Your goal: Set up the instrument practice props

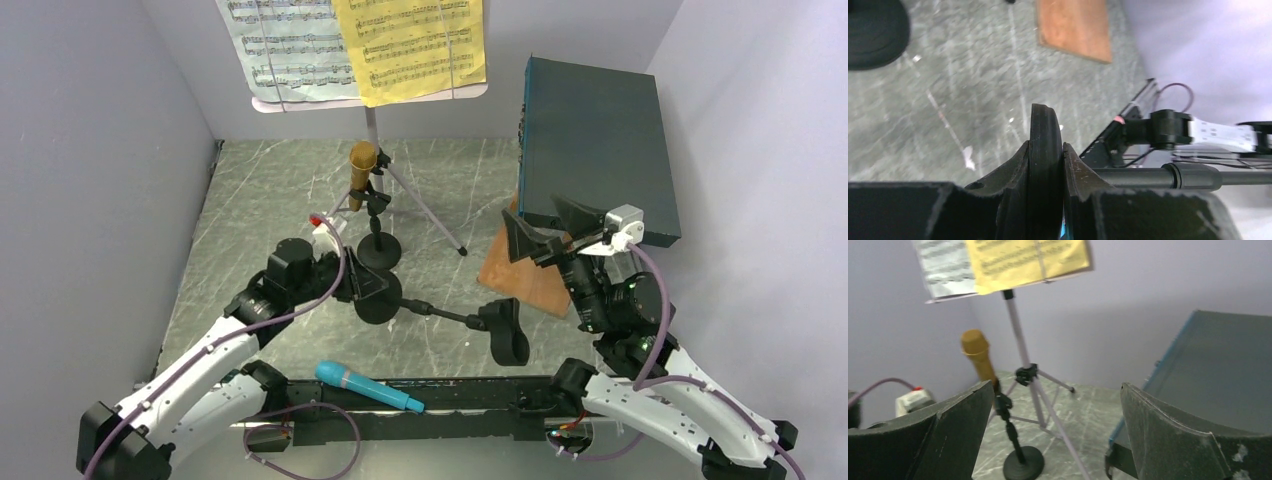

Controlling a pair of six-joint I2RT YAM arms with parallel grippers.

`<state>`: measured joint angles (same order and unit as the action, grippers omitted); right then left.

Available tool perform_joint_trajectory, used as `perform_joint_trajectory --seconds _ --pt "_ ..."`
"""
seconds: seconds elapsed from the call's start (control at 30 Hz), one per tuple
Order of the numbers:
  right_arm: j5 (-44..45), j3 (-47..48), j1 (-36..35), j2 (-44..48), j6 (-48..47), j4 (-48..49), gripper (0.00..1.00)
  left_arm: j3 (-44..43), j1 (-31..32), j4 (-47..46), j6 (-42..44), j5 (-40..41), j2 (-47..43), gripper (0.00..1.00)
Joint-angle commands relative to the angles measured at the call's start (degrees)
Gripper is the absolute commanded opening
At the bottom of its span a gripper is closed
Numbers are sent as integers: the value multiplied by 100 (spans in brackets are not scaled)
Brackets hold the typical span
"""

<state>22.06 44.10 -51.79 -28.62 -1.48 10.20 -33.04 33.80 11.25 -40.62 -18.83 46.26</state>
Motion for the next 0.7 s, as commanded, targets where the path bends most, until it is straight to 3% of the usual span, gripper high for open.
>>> perform_joint_trajectory --seconds 0.0,0.1,0.27,0.43,0.5,0.6,0.67 --pt "1277 323 2 -197 -42 -393 99 32 -592 -2109 -894 -1981 63 0" --pt "1061 408 2 -331 14 -601 99 270 -944 -3311 -1876 -2820 332 0" --pt "-135 701 2 -724 -153 -999 99 386 -1174 -5041 -3077 -3548 922 0" --pt "-1149 759 9 -968 -367 -1123 99 338 -1218 -4889 -3320 -3511 818 0" --pt "-2016 736 11 -977 -632 -1218 99 244 -1227 -4634 -3256 -3534 740 0" --pt "-4431 536 11 -967 -927 -905 99 158 -1231 -4302 -3169 -3502 692 0" --pt "-5588 502 3 -1118 -806 -506 99 211 -1227 -4344 -3270 -3479 706 0"
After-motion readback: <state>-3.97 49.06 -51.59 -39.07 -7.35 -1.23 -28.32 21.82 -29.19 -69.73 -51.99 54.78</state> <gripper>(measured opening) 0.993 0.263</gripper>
